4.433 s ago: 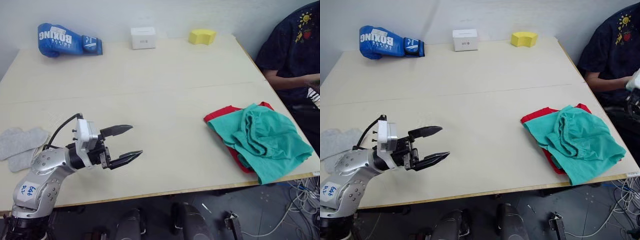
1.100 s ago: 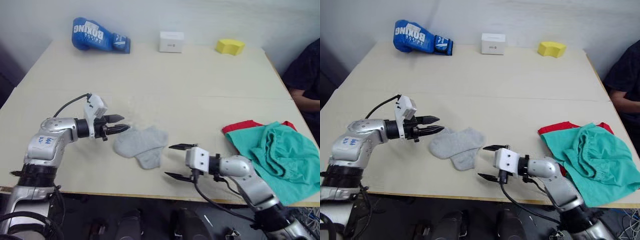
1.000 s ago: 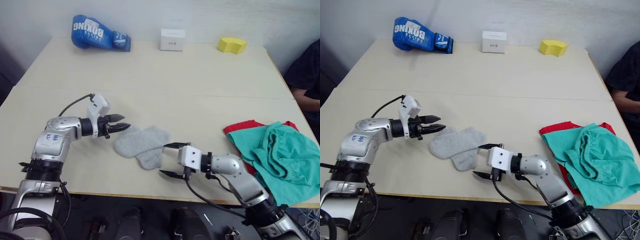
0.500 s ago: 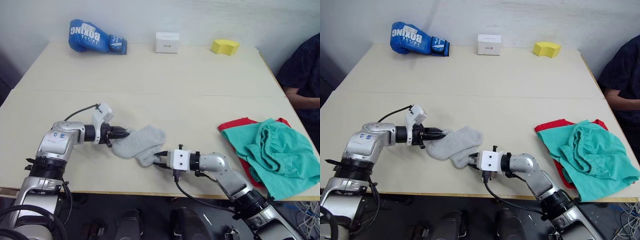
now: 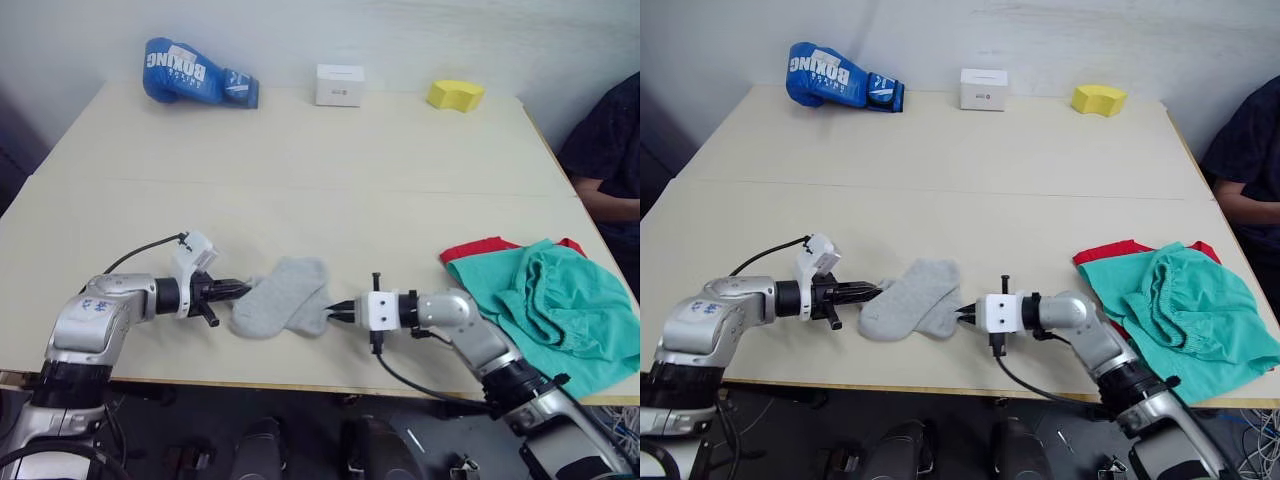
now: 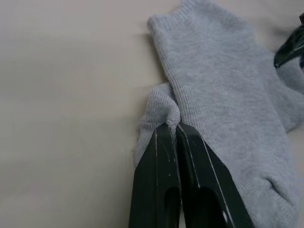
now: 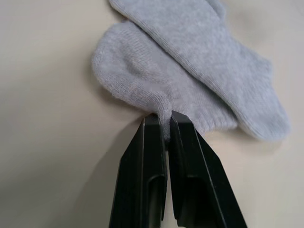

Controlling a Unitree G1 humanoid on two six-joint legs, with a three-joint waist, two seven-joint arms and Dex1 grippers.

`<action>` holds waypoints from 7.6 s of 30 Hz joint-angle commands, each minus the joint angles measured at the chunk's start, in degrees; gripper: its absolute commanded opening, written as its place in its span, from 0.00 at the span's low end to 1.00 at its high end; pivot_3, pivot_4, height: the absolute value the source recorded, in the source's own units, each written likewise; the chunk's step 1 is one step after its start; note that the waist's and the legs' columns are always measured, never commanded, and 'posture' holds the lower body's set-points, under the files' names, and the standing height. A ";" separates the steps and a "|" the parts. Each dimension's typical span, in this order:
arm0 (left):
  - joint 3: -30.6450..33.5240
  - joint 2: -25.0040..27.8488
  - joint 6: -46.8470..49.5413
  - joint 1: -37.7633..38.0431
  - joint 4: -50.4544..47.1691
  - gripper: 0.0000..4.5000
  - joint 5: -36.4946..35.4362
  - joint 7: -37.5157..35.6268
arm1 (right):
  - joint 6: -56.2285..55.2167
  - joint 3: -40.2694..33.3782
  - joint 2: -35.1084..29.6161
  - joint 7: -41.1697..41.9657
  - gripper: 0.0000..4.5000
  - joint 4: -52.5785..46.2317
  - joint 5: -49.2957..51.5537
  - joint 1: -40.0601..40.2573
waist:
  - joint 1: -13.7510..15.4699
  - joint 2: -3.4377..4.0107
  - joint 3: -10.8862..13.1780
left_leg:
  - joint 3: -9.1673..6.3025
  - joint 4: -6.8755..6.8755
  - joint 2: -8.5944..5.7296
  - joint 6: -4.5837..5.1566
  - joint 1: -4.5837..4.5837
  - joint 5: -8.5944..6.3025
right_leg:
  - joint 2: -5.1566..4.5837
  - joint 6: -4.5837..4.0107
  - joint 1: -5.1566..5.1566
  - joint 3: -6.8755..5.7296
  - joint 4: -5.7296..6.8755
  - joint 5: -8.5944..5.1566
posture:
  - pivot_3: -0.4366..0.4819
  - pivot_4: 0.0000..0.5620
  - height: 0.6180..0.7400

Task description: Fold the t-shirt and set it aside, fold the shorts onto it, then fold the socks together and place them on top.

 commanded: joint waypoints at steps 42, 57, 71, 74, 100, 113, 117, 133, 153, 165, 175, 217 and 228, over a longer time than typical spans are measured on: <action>12.19 -7.98 41.69 12.53 -29.74 1.00 -29.16 36.94 | 53.77 -4.24 10.99 2.27 0.84 21.74 12.27 -27.91 | 0.09 0.22 0.05 | -0.02 -0.12 0.00 0.01 -0.18 -0.11 | 0.02 -0.12 -0.07 -0.05 -0.39 0.04 | 0.48 0.27 1.00; 10.03 -13.04 41.69 13.70 -28.63 0.44 -26.76 46.13 | 43.13 -7.12 17.83 1.61 0.09 31.59 7.31 -29.69 | -0.10 0.69 -0.30 | 0.12 -0.48 -0.12 -0.20 0.46 0.00 | 0.00 0.01 0.41 0.15 -0.64 0.45 | 0.48 0.27 1.00; 17.30 -2.09 31.35 7.23 -25.14 0.01 -29.76 27.53 | 46.60 -12.51 12.24 1.40 0.00 11.32 10.97 -22.13 | -0.27 0.62 -0.26 | 0.22 -0.90 -0.14 -0.59 -0.56 0.40 | 0.05 0.02 -0.69 0.16 -0.88 0.46 | 0.48 0.27 1.00; 17.32 4.06 31.06 6.50 -22.27 0.01 -30.58 21.52 | 50.27 -14.50 10.95 0.39 0.00 3.28 13.49 -18.09 | -0.56 0.55 -0.22 | 0.32 -1.00 -0.04 -0.45 -0.70 0.50 | 0.17 0.01 -0.91 0.27 -0.89 0.45 | 0.48 0.27 1.00; -22.12 8.05 -7.03 -30.18 28.17 0.01 3.15 -21.51 | 43.29 -11.36 14.84 -22.27 0.00 -40.24 13.50 24.36 | -0.32 0.30 -0.08 | 0.67 -1.04 0.07 -0.34 -0.73 0.52 | 0.32 -0.12 -1.15 0.52 -0.75 0.37 | 0.48 0.27 1.00; -19.54 6.37 -7.22 -29.73 31.28 0.01 7.80 -24.27 | 34.81 -8.15 14.74 -24.15 0.00 -38.01 9.75 25.80 | -0.18 0.03 0.00 | 0.57 -0.84 0.06 -0.23 -0.68 0.61 | 0.25 -0.12 -1.15 0.53 -0.36 0.37 | 0.48 0.27 1.00; -18.45 5.47 -6.84 -29.08 30.82 0.01 8.03 -23.45 | 33.88 -8.00 14.48 -23.40 0.00 -35.29 9.47 23.61 | -0.11 -0.02 0.02 | 0.58 -0.84 0.06 -0.22 -0.58 0.64 | 0.26 -0.12 -1.11 0.53 -0.28 0.37 | 0.48 0.27 1.00; -13.78 6.11 -6.66 -24.14 26.42 0.34 8.16 -18.79 | 33.20 -9.44 15.08 -23.45 0.40 -30.21 12.30 22.29 | -0.24 -0.05 0.02 | 0.60 -0.77 0.04 -0.35 -0.47 0.79 | 0.24 -0.12 -1.06 0.57 -0.05 0.37 | 0.48 0.27 1.00; -7.21 -10.99 -27.11 -5.49 11.72 0.00 8.75 -1.19 | 24.40 -3.37 17.45 -19.18 0.01 -10.88 6.04 4.03 | -0.11 -0.21 -0.06 | 0.63 -0.75 0.01 -0.19 -0.36 0.88 | 0.20 -0.09 -0.99 0.58 0.04 0.46 | 0.48 0.27 1.00; -0.45 -11.97 -24.11 3.24 6.13 0.00 3.26 2.95 | 16.48 -9.44 9.73 -14.51 0.01 -6.41 7.70 9.75 | -0.15 -0.25 -0.13 | 0.56 -0.75 -0.02 -0.01 -0.18 0.73 | 0.15 -0.06 -0.75 0.54 -0.03 0.49 | 0.48 0.27 1.00; 17.40 -9.08 2.96 -4.30 6.93 0.19 -19.37 10.38 | 21.35 -7.28 14.04 -8.41 0.00 -13.45 13.29 0.94 | -0.53 -0.26 -0.10 | 0.40 -0.76 0.12 -0.18 -0.27 0.84 | 0.27 -0.12 -0.87 0.39 0.06 0.53 | 0.48 0.27 1.00; -2.92 -3.06 23.87 -19.47 5.58 0.01 -16.68 4.78 | 18.61 -2.94 17.24 -6.29 0.00 4.42 3.34 2.33 | -0.18 -0.35 -0.26 | 0.37 -0.81 -0.02 -0.78 -0.13 0.72 | 0.17 -0.13 -0.59 0.37 -0.21 0.53 | 0.48 0.27 1.00; -12.18 -11.11 19.38 -25.56 6.50 0.01 -14.58 1.90 | 19.79 -3.69 16.98 -11.50 0.00 2.16 1.40 5.02 | 0.00 -0.37 -0.27 | 0.34 -0.80 -0.07 -0.74 -0.12 0.75 | 0.16 -0.11 -0.51 0.37 -0.30 0.53 | 0.48 0.27 1.00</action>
